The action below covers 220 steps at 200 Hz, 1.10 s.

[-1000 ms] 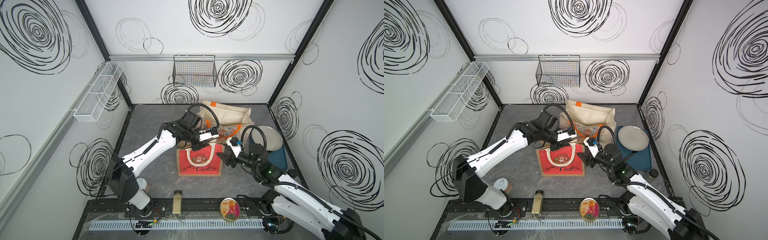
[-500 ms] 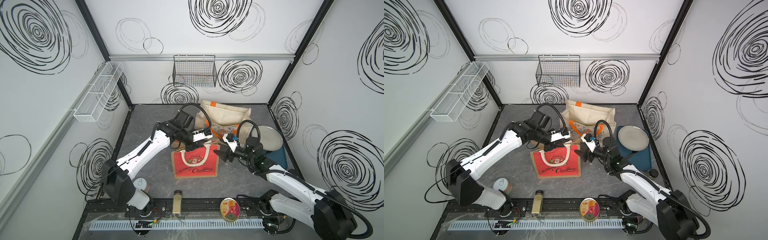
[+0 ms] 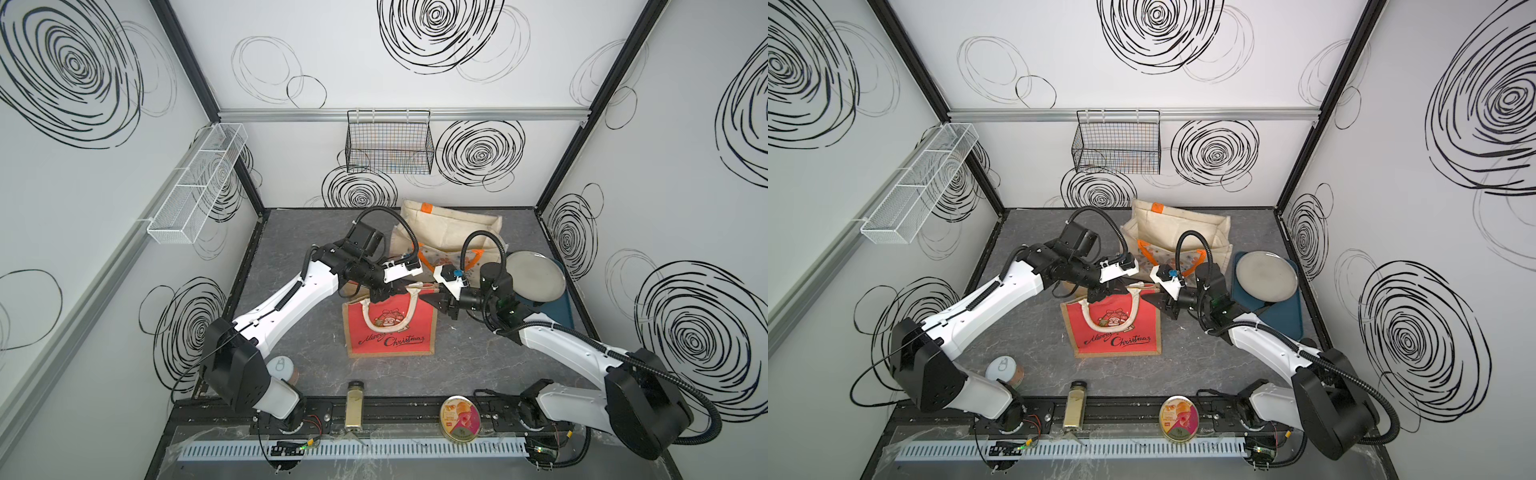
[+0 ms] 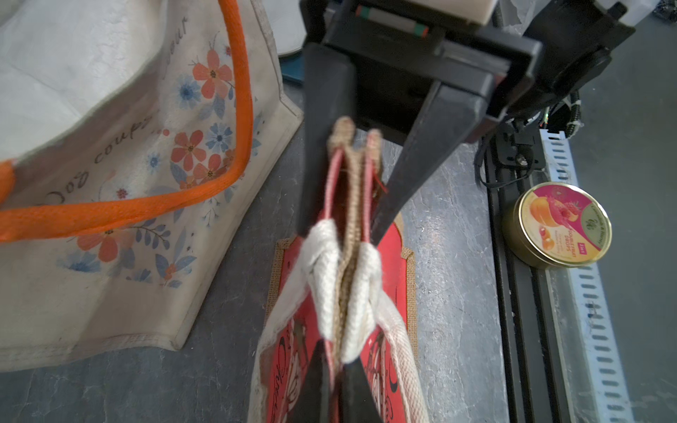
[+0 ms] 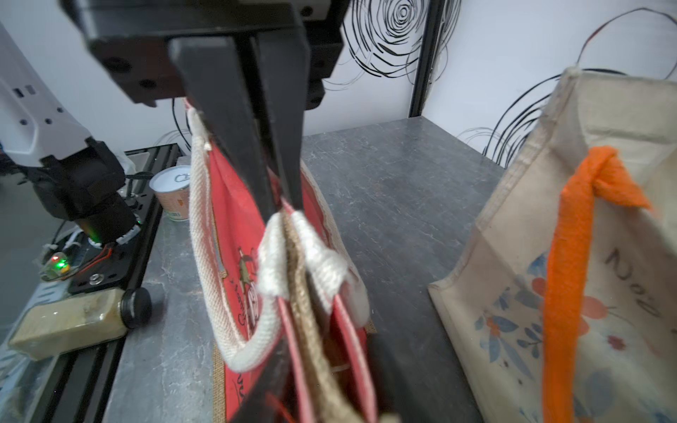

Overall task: Put away the canvas bag
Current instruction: Press the canvas bag at the center of the board.

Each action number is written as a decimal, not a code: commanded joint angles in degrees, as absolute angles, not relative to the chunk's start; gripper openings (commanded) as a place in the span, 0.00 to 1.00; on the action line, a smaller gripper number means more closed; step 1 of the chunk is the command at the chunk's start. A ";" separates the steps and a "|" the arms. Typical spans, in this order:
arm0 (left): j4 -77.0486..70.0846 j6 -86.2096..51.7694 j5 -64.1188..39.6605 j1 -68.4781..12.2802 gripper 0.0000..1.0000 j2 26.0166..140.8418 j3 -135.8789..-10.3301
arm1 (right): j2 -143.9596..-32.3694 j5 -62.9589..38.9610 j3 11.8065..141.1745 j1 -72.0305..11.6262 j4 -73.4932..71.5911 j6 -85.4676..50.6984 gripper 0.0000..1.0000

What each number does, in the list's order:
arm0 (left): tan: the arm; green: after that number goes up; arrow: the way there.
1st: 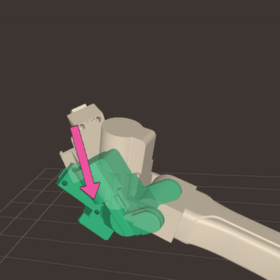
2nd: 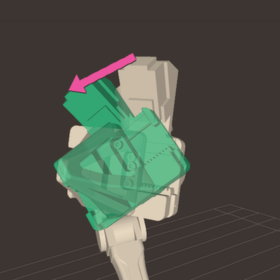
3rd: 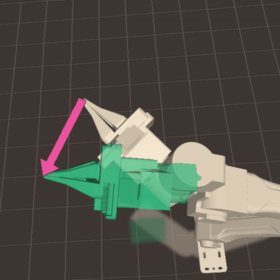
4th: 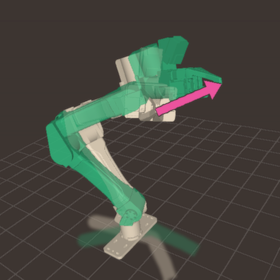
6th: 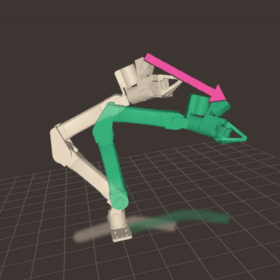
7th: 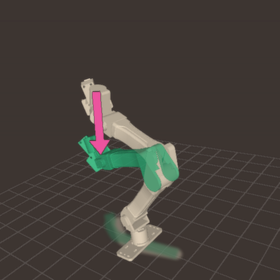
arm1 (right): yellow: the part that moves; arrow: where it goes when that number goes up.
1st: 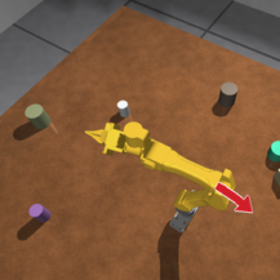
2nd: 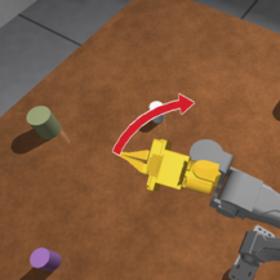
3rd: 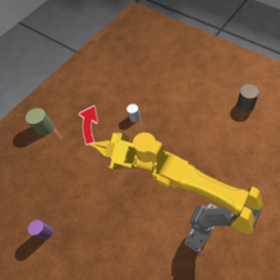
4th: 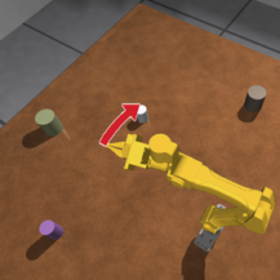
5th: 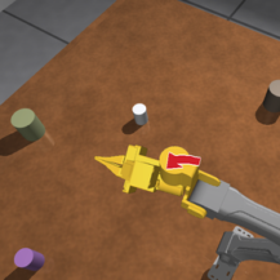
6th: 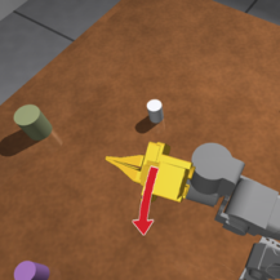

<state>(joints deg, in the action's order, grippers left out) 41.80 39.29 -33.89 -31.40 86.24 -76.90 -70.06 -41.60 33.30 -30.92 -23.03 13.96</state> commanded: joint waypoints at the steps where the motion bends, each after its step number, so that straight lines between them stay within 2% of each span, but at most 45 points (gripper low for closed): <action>1: 40.36 38.23 -33.80 -31.22 0.09 84.53 -76.63 | -70.60 -44.02 32.40 -30.67 -25.76 13.94 0.01; 9: 41.22 38.23 -32.94 -31.75 0.15 84.87 -77.47 | -71.03 -44.14 33.37 -30.67 -24.46 13.86 0.00; 28: 41.30 37.82 -30.72 -33.15 0.54 85.17 -79.26 | -71.93 -44.26 35.73 -30.67 -20.71 13.59 0.00; 38: 40.13 37.15 -30.19 -33.53 0.70 85.01 -79.62 | -72.20 -44.67 36.11 -30.61 -20.24 13.96 0.00; 48: 38.78 36.45 -31.04 -33.65 0.81 85.07 -79.72 | -72.28 -45.02 36.13 -30.65 -20.44 14.15 0.00; 72: 36.86 34.90 -32.94 -34.54 0.86 86.66 -79.98 | -72.20 -45.82 36.22 -30.50 -21.09 13.86 0.00; 88: 37.36 36.07 -28.22 -36.95 0.87 88.57 -80.53 | -71.77 -46.40 36.05 -30.50 -21.90 13.47 0.00; 100: 37.48 36.62 -25.67 -38.49 0.84 90.03 -80.88 | -71.46 -46.58 35.89 -30.56 -22.23 13.20 0.00; 115: 40.39 37.77 -27.12 -39.01 0.74 92.39 -82.75 | -71.39 -46.51 35.98 -30.50 -22.24 12.93 0.00; 135: 42.69 37.93 -27.34 -38.85 0.47 93.78 -84.46 | -71.30 -46.12 35.90 -30.41 -21.78 12.64 0.00; 141: 42.17 37.50 -27.31 -38.72 0.35 93.63 -84.30 | -71.20 -46.13 35.65 -30.33 -22.21 12.29 0.00; 145: 41.96 37.32 -27.33 -38.69 0.22 93.61 -84.29 | -71.15 -46.16 35.46 -30.28 -22.77 11.94 0.00; 149: 41.72 37.18 -27.40 -38.74 0.14 93.53 -84.29 | -71.08 -46.14 35.20 -30.29 -23.36 11.47 0.00; 166: 41.93 36.98 -27.77 -38.78 0.00 93.60 -84.60 | -71.17 -46.07 34.08 -30.23 -26.46 9.18 0.06; 170: 42.34 37.16 -28.07 -38.68 0.00 93.60 -84.84 | -71.24 -46.08 33.89 -30.30 -27.24 8.52 0.11; 178: 42.62 36.98 -28.81 -38.23 0.00 93.35 -85.31 | -71.62 -45.61 33.40 -30.23 -28.78 7.04 0.28; 190: 41.84 36.22 -31.55 -36.71 0.00 92.01 -85.03 | -72.34 -44.90 32.89 -30.32 -30.04 5.57 0.45; 198: 40.89 36.08 -33.60 -35.61 0.00 90.63 -84.54 | -72.77 -44.36 32.63 -30.32 -30.43 5.00 0.49; 220: 37.15 34.22 -38.77 -32.83 0.00 86.48 -82.45 | -73.62 -44.09 31.46 -30.40 -33.35 4.16 0.51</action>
